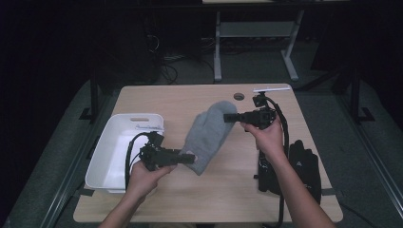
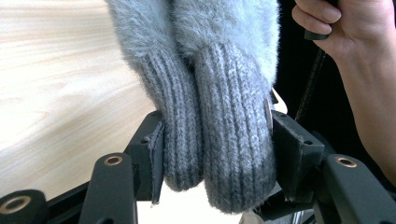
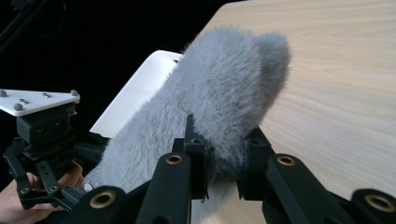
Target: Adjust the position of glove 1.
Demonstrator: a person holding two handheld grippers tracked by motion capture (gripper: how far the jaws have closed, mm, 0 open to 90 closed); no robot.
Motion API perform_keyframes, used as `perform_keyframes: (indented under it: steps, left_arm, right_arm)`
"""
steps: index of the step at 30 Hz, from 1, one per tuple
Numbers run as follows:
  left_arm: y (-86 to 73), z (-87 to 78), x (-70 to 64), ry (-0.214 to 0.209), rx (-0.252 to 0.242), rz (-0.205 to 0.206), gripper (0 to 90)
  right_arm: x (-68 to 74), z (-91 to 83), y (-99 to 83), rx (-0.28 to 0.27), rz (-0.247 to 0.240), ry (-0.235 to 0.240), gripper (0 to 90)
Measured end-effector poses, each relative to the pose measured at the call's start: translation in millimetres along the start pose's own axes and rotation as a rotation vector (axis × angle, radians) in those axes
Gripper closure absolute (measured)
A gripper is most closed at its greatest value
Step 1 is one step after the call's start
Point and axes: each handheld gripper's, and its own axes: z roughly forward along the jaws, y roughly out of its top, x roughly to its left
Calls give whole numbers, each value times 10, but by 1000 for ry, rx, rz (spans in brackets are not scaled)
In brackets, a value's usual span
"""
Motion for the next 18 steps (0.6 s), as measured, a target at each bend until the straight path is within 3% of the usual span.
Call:
perform_keyframes:
  steps: [18]
  left_arm:
    - [-33, -374, 50, 24, -58, -16, 432]
  right_arm:
    - [285, 274, 279, 48, -43, 40, 765]
